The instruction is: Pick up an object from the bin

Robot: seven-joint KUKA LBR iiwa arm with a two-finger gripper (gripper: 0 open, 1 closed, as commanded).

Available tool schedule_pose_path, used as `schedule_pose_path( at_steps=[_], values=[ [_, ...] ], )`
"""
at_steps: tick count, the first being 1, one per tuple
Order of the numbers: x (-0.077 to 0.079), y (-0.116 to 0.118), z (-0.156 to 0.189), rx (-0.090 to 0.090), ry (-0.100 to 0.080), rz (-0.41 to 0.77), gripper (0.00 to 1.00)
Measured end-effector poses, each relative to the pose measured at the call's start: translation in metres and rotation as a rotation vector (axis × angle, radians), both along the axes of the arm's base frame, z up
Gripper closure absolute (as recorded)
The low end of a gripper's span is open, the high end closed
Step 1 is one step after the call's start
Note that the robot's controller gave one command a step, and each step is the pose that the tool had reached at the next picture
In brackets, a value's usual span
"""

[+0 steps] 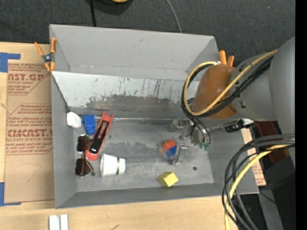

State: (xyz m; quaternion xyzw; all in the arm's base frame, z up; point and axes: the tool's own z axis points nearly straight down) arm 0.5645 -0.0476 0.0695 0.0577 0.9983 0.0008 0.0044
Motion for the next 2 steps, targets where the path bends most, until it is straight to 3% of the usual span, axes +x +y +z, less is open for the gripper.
schedule_pose_path(
  at_steps=[2],
  values=[
    [-0.0071, 0.0068, -0.0001, 0.002, -0.001, -0.105, 0.00]
  ],
)
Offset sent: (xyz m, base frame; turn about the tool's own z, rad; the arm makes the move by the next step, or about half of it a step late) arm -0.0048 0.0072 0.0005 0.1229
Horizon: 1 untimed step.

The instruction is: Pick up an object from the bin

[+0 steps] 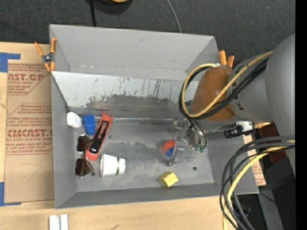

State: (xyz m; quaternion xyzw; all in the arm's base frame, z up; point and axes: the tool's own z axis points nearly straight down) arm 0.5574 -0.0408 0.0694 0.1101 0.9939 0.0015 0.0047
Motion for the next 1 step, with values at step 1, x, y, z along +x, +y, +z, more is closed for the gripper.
schedule_pose_path(
  at_steps=[1],
  values=[
    [-0.0005, 0.0119, 0.0020, -0.001, -0.001, 0.017, 1.00]
  ],
)
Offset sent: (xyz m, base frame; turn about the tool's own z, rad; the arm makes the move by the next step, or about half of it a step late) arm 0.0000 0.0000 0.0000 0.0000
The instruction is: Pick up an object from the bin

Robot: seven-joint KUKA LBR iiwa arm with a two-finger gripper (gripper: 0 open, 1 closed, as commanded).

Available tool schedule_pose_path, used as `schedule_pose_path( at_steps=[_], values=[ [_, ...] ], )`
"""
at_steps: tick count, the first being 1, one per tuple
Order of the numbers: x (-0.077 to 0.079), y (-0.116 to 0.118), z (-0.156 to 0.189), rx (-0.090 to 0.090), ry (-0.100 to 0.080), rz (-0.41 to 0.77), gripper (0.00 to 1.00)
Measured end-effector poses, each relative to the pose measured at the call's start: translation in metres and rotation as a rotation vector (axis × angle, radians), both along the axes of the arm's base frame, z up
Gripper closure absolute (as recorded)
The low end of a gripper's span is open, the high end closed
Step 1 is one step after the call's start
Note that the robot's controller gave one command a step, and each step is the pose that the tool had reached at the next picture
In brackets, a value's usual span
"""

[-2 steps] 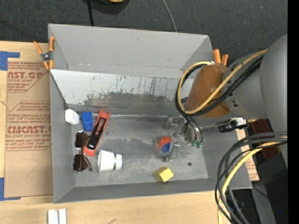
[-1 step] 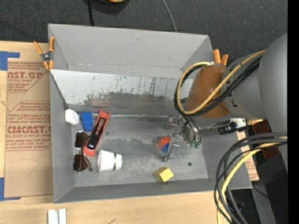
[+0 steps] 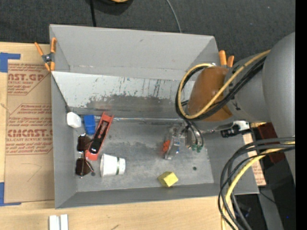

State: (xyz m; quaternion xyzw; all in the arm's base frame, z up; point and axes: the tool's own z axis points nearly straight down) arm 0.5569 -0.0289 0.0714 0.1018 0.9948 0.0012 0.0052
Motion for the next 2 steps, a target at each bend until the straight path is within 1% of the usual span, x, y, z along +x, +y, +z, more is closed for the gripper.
schedule_pose_path(
  at_steps=[1, 2],
  values=[
    [0.000, 0.000, 0.000, 0.000, 0.000, 0.000, 1.00],
    [0.001, 0.004, 0.011, 0.001, 0.000, -0.006, 1.00]
  ],
)
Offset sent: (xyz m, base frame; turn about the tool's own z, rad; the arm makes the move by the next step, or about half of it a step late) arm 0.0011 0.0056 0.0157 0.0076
